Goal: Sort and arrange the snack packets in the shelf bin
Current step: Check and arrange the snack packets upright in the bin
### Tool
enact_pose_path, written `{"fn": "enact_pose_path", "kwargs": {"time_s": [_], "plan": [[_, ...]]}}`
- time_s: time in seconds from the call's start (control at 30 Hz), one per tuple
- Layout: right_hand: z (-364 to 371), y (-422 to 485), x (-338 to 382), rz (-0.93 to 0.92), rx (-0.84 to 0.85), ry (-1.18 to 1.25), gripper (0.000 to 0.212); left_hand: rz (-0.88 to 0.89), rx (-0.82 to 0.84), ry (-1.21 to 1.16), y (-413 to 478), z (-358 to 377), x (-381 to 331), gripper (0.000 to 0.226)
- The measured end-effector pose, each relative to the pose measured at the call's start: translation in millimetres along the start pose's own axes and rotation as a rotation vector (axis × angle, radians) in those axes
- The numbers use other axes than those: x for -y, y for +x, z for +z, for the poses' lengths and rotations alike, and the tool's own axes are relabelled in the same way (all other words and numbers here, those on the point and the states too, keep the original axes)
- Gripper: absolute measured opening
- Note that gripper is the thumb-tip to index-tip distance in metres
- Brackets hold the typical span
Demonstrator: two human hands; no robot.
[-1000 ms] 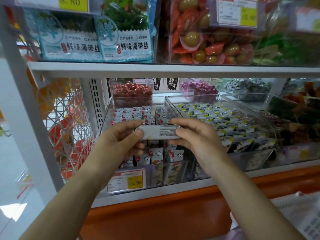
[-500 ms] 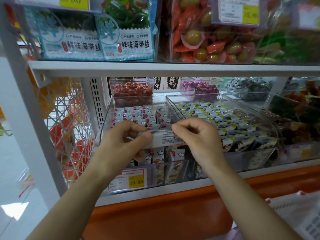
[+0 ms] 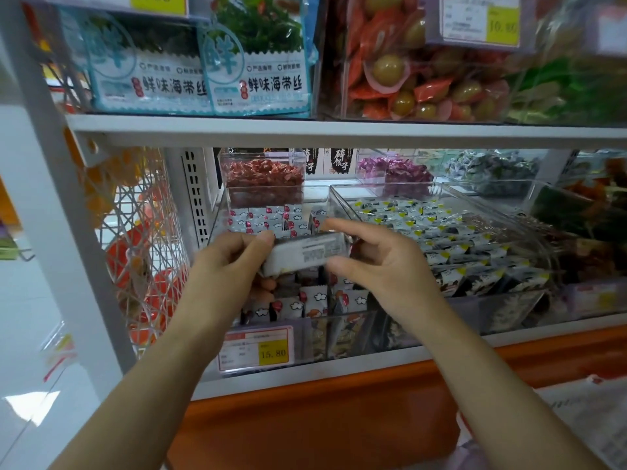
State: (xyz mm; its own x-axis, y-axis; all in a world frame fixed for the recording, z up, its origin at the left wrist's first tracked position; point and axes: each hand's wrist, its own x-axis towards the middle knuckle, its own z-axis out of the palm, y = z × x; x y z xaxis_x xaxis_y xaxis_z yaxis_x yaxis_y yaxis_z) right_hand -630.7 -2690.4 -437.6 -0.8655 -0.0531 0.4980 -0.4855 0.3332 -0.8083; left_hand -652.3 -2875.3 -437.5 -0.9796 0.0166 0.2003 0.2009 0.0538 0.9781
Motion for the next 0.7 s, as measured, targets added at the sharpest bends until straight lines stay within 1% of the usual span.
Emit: {"fn": "enact_pose_path", "kwargs": {"time_s": [0.07,0.1,0.17,0.2,0.27,0.3,0.37,0.43,0.47,0.53,0.57,0.7], "plan": [[-3,3,0,-0.011,-0.108,0.048,0.035,0.054,-0.006,0.045,1,2,2,0.026],[-5,4,-1,-0.002,-0.179,0.077,0.03,0.113,-0.025,0.146,2,3,4,0.025],[-9,8,-4,0.024,-0.304,0.091,0.02,0.264,-0.032,0.463,3,4,7,0.026],[-10,10,-6,0.034,-0.339,0.077,0.017,0.345,-0.003,0.628,3,4,10,0.026],[-11,14,-9,0.051,-0.361,0.049,0.014,0.46,0.1,0.876,2,9,16,0.028],[-10,15,-9,0.05,-0.357,0.034,0.013,0.477,0.14,0.944,1,11,19,0.03],[-9,18,-10,0.04,-0.319,-0.021,0.013,0.474,0.168,0.994,1,15,22,0.031],[-8,21,-9,0.032,-0.258,-0.121,0.009,0.468,0.157,0.988,2,17,24,0.026],[-7,23,-9,0.031,-0.223,-0.208,0.015,0.465,0.149,0.976,2,17,24,0.022],[-6,28,-11,0.018,-0.157,-0.39,0.037,0.464,0.122,0.959,3,18,24,0.015],[-5,31,-10,0.0,-0.129,-0.454,0.043,0.467,0.107,0.954,3,19,24,0.012],[2,39,-5,-0.071,0.002,-0.589,0.046,0.523,0.075,0.973,2,19,23,0.007]]}}
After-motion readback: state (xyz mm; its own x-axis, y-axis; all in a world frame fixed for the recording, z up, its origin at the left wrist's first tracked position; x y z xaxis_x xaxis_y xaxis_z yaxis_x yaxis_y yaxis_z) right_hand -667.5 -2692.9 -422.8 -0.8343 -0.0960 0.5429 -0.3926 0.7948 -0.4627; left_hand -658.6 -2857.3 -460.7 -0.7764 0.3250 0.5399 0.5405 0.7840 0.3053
